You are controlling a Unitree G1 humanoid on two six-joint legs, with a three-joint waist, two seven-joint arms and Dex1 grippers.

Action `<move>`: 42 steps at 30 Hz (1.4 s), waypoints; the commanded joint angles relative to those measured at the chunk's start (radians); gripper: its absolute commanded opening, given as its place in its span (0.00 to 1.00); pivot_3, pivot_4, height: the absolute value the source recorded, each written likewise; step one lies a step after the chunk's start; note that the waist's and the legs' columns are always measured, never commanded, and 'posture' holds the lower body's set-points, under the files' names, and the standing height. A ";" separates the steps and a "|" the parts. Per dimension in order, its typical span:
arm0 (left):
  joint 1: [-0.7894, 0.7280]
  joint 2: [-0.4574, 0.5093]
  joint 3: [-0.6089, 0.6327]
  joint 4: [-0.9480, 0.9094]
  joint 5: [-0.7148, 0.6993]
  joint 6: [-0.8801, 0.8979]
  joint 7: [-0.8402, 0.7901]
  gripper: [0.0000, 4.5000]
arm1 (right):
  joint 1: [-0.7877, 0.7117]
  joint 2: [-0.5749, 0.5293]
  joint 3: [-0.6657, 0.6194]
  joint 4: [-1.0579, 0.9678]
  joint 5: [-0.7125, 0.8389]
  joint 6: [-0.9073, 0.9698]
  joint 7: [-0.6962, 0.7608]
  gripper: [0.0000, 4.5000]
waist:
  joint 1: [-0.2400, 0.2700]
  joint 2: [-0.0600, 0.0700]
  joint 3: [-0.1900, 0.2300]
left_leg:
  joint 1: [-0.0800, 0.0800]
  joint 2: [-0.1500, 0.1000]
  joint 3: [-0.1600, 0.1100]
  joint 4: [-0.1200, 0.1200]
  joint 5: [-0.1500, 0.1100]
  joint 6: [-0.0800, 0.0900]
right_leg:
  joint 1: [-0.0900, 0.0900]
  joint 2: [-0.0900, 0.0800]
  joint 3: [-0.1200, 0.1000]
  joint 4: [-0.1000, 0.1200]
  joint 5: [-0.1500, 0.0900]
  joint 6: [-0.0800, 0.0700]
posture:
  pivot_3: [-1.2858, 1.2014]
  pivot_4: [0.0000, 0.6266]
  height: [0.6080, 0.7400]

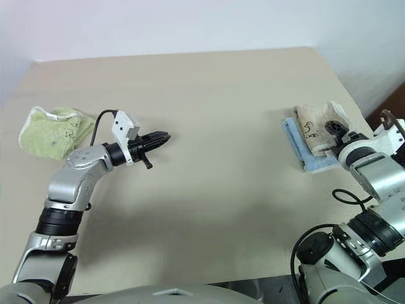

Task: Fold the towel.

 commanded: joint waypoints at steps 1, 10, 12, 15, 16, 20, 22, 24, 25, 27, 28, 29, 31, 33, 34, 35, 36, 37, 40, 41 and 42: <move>-0.007 0.002 0.003 -0.001 0.002 -0.025 -0.010 0.11 | 0.018 -0.033 -0.013 -0.072 0.058 -0.050 -0.035 0.99 | 0.001 0.000 0.000 | 0.000 0.000 0.000 0.000 0.000 0.000 | 0.000 0.000 0.000 0.000 0.000 0.000 | 0.52 0.24 0.91; -0.060 0.007 0.023 0.103 0.036 -0.081 0.004 0.11 | 0.145 -0.133 0.058 -0.141 -0.083 -0.221 -0.018 0.99 | 0.001 0.000 0.000 | 0.000 0.000 0.000 0.000 0.000 0.000 | 0.000 0.000 0.000 0.000 0.000 0.000 | 0.52 0.24 0.91; -0.076 0.000 0.035 0.129 0.048 -0.096 0.034 0.11 | 0.177 -0.172 0.126 -0.161 -0.149 -0.285 0.067 0.99 | 0.000 0.000 0.000 | 0.000 0.000 0.000 0.000 0.000 0.000 | 0.000 0.000 0.000 0.000 0.000 0.000 | 0.52 0.24 0.91; -0.087 -0.002 0.048 0.151 0.056 -0.102 0.066 0.11 | 0.204 -0.230 0.278 -0.215 -0.238 -0.364 0.214 0.99 | -0.005 0.000 0.000 | 0.001 0.000 0.001 0.000 0.000 0.000 | 0.000 0.000 0.001 0.000 0.000 0.000 | 0.52 0.24 0.91; -0.088 0.003 0.051 0.155 0.058 -0.107 0.067 0.11 | 0.203 -0.243 0.331 -0.235 -0.260 -0.384 0.256 0.99 | -0.007 0.000 0.000 | 0.001 0.000 0.001 0.000 0.000 0.000 | 0.000 0.001 0.001 0.000 0.000 0.000 | 0.52 0.24 0.91; -0.049 0.014 0.060 0.106 0.058 -0.091 0.082 0.11 | 0.191 -0.278 0.549 -0.282 -0.320 -0.452 0.475 0.99 | -0.002 0.000 0.000 | 0.002 0.001 0.001 0.000 0.000 0.000 | 0.001 0.002 0.001 0.001 0.000 0.000 | 0.52 0.24 0.91; -0.015 0.027 0.070 0.070 0.050 -0.078 0.085 0.11 | 0.176 -0.259 0.699 -0.304 -0.347 -0.475 0.580 0.99 | -0.005 0.000 0.000 | 0.002 0.001 0.001 0.000 0.000 0.000 | 0.001 0.002 0.001 0.000 0.000 0.000 | 0.52 0.24 0.91; 0.008 0.036 0.075 0.047 0.044 -0.065 0.087 0.11 | 0.168 -0.234 0.793 -0.297 -0.381 -0.490 0.631 0.99 | -0.002 0.000 0.000 | 0.002 0.001 0.001 0.000 0.000 0.000 | 0.001 0.002 0.001 0.000 0.000 0.000 | 0.52 0.24 0.91; 0.024 0.042 0.081 0.032 0.036 -0.052 0.088 0.11 | 0.164 -0.205 0.860 -0.277 -0.420 -0.521 0.659 0.99 | 0.000 -0.001 0.000 | 0.001 0.001 0.000 0.000 0.000 0.000 | 0.000 0.002 0.001 0.000 0.000 0.000 | 0.52 0.24 0.91; 0.058 0.056 0.099 0.003 0.015 -0.031 0.076 0.11 | 0.149 -0.139 0.982 -0.217 -0.503 -0.574 0.693 0.99 | 0.001 -0.001 0.000 | 0.001 0.001 0.000 0.001 0.000 0.000 | 0.000 0.001 0.000 0.000 0.000 0.000 | 0.52 0.24 0.91; 0.083 0.064 0.104 -0.018 0.010 -0.023 0.071 0.11 | 0.140 -0.116 1.049 -0.179 -0.564 -0.626 0.723 0.99 | 0.000 -0.001 0.000 | 0.001 0.001 0.000 0.001 0.000 0.000 | 0.000 0.001 0.000 0.000 0.000 0.000 | 0.52 0.24 0.91; 0.100 0.075 0.110 -0.031 0.006 -0.020 0.063 0.11 | 0.124 -0.094 1.096 -0.142 -0.611 -0.666 0.749 0.99 | -0.001 -0.001 0.000 | 0.001 0.001 0.000 0.001 0.000 0.000 | 0.000 0.001 0.000 0.000 0.000 0.000 | 0.52 0.24 0.91; 0.137 0.082 0.127 -0.064 -0.007 -0.008 0.071 0.11 | 0.106 -0.065 1.151 -0.067 -0.685 -0.742 0.795 0.99 | 0.000 -0.001 0.000 | 0.001 0.000 0.000 0.001 0.000 0.000 | 0.000 0.000 0.000 0.000 0.000 0.000 | 0.52 0.24 0.91; 0.163 0.087 0.144 -0.083 -0.013 0.005 0.083 0.11 | 0.100 -0.043 1.171 -0.013 -0.729 -0.788 0.822 0.99 | 0.004 -0.001 0.000 | 0.000 -0.001 0.000 0.001 0.000 0.000 | -0.001 0.000 0.000 0.000 0.000 0.000 | 0.52 0.24 0.91; 0.180 0.090 0.151 -0.095 -0.015 0.014 0.088 0.11 | 0.102 -0.038 1.180 0.008 -0.749 -0.807 0.838 0.99 | 0.004 -0.001 0.000 | 0.000 -0.001 -0.001 0.001 0.000 0.000 | -0.001 0.000 0.000 0.000 0.000 0.000 | 0.52 0.24 0.91; 0.197 0.095 0.158 -0.108 -0.018 0.022 0.091 0.11 | 0.107 -0.039 1.194 0.024 -0.779 -0.834 0.854 0.99 | 0.004 -0.001 0.000 | 0.000 -0.001 -0.001 0.001 0.000 0.000 | -0.001 0.000 0.000 0.000 0.000 0.000 | 0.52 0.24 0.91; 0.209 0.100 0.166 -0.114 -0.024 0.027 0.089 0.11 | 0.111 -0.035 1.206 0.035 -0.805 -0.854 0.864 0.99 | 0.002 -0.001 0.000 | 0.000 -0.001 -0.001 0.001 0.000 -0.001 | -0.001 0.000 0.000 0.000 0.000 0.000 | 0.52 0.24 0.91; 0.218 0.103 0.169 -0.119 -0.029 0.033 0.089 0.11 | 0.117 -0.030 1.207 0.041 -0.820 -0.868 0.871 0.99 | 0.000 -0.001 0.000 | 0.000 -0.001 -0.001 0.001 0.000 -0.001 | -0.001 0.000 0.000 0.000 0.000 0.000 | 0.52 0.24 0.91; 0.219 0.109 0.158 -0.114 -0.031 0.042 0.077 0.11 | 0.128 -0.006 1.192 0.046 -0.843 -0.885 0.871 0.99 | 0.000 -0.001 0.000 | 0.000 -0.001 -0.001 0.001 0.000 -0.001 | -0.001 0.000 0.000 0.001 0.000 0.000 | 0.52 0.24 0.91; 0.211 0.110 0.147 -0.108 -0.028 0.041 0.071 0.11 | 0.133 0.002 1.186 0.042 -0.849 -0.886 0.867 0.99 | -0.001 -0.001 0.000 | 0.001 -0.001 -0.001 0.001 0.000 -0.002 | -0.001 0.000 0.000 0.001 0.000 0.000 | 0.52 0.24 0.91; 0.206 0.110 0.142 -0.104 -0.026 0.039 0.066 0.11 | 0.137 0.010 1.183 0.038 -0.854 -0.887 0.865 0.99 | -0.001 -0.001 0.000 | 0.001 -0.001 -0.001 0.001 0.000 -0.002 | -0.001 0.000 0.000 0.001 0.000 0.000 | 0.52 0.24 0.91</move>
